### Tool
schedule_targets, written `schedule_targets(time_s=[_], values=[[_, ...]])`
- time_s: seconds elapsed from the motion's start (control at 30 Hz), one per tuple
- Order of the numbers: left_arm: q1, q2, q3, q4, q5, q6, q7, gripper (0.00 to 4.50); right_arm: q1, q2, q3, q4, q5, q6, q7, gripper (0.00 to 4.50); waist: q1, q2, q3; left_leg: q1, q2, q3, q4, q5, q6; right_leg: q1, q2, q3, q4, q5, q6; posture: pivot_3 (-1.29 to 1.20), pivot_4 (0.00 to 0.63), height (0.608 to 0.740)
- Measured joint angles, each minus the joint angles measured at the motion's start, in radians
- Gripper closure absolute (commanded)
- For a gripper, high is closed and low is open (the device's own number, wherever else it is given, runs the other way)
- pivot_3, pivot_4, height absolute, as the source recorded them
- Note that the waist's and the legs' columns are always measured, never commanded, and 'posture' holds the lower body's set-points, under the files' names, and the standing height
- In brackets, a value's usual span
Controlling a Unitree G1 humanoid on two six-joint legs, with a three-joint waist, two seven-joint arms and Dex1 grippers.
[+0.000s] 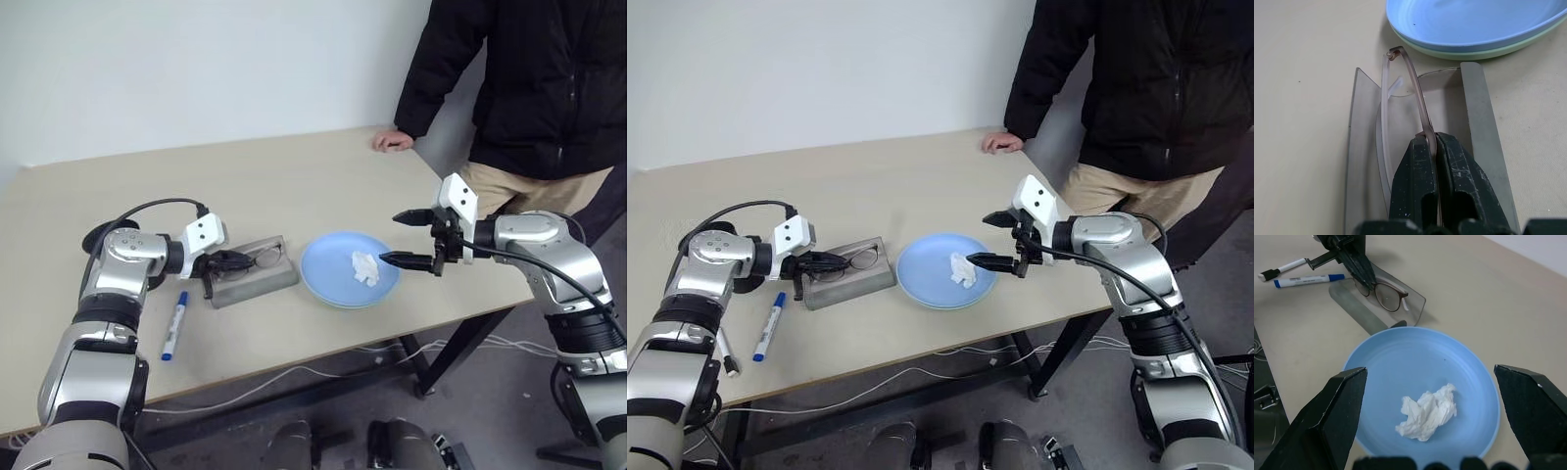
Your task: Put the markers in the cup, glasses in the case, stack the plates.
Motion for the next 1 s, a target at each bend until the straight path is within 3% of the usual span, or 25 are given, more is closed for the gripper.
schedule_targets(time_s=[0.4,0.73,1.0], values=[[0.040,-0.010,0.000,-0.030,0.010,0.031,-0.068,4.47,0.000,-0.003,-0.003,-0.008,0.000,0.009,-0.008,0.00,0.000,0.000,0.000,0.000,0.001,-0.001,0.000,0.000,0.000,0.000,0.000,0.000,0.001,0.000,0.000,0.00,0.000,0.701],[0.120,0.008,0.001,-0.201,-0.028,0.136,-0.151,4.47,-0.001,-0.003,-0.003,-0.006,0.000,0.009,-0.007,0.00,0.000,0.000,0.000,0.000,0.001,-0.001,0.000,0.000,0.000,0.000,0.000,0.000,0.001,0.000,0.000,0.00,0.000,0.701],[0.121,0.017,0.001,-0.217,-0.028,0.160,-0.158,4.47,-0.002,0.003,-0.002,0.003,-0.001,0.006,-0.006,0.00,0.000,0.000,0.000,0.000,0.001,0.000,0.000,0.000,0.000,0.000,0.000,0.000,0.001,0.000,0.000,0.00,0.000,0.701]])
